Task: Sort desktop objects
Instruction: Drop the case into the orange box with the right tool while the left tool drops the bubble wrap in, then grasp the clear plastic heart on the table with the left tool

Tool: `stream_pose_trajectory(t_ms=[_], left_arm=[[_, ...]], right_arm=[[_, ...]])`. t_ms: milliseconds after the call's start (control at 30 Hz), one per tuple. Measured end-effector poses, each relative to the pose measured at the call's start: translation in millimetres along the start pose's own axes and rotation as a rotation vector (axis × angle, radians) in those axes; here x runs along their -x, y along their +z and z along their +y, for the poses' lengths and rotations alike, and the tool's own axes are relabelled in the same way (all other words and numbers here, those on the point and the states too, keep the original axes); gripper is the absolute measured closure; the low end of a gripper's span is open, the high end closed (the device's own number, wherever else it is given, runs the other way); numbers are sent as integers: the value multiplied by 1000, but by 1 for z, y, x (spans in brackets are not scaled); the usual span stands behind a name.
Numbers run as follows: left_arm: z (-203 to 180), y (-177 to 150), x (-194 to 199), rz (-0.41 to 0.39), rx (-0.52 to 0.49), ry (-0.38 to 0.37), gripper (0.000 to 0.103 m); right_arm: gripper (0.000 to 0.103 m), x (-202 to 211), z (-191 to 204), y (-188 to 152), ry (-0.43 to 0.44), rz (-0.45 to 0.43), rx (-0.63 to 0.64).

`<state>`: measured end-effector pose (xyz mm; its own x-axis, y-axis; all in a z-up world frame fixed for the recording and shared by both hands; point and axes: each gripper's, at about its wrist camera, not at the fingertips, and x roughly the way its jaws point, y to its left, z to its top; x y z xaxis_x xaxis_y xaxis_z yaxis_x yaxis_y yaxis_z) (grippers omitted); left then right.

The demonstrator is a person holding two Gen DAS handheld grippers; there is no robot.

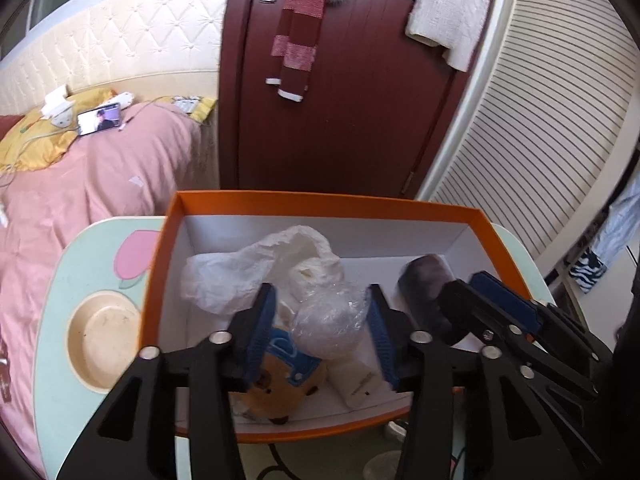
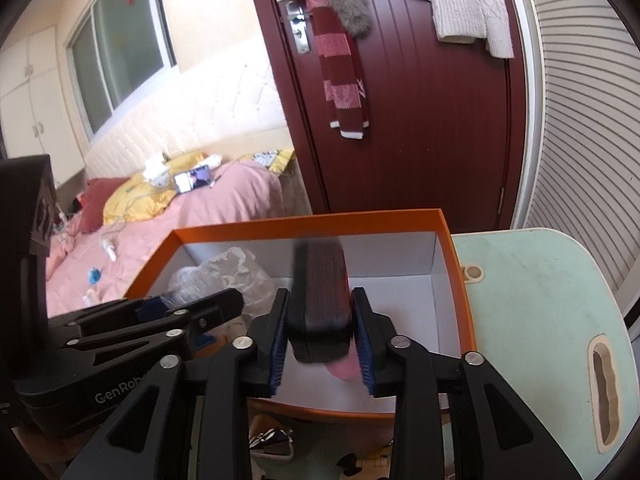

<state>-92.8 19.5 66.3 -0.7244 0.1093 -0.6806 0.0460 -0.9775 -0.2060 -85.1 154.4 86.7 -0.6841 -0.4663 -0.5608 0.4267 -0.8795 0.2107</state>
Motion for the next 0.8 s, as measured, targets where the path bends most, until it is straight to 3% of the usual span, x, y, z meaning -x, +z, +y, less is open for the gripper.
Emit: stream_pose_trajectory(t_ms=[167,233,333,400,433,567,800], left_arm=[[1,-1,6,11,25,-4,51],[2,-3,11,-3,35,-11,49],[0,-6,19,-11,37,8,40],[-2,-8,23,-13,31,48,22],[-3,-10,26,-16,30,55,19],[2,-19,40,-36,31,25,19],[0,-40,68,-57,-65,104,19]], right_arm=[[68,3,-1,0,2,-13,-9],[54,5,-3,-1,-5,-21,-19],[46,12,-11,-3,3,-29,-64],[45,17,-15,-4,2,-32,-81],[45,21,-16,-5,-1,-36,-78],[38,35,-19,-10,-11,-45,-92],[37,57,-17,-21,-31,-67,-75]])
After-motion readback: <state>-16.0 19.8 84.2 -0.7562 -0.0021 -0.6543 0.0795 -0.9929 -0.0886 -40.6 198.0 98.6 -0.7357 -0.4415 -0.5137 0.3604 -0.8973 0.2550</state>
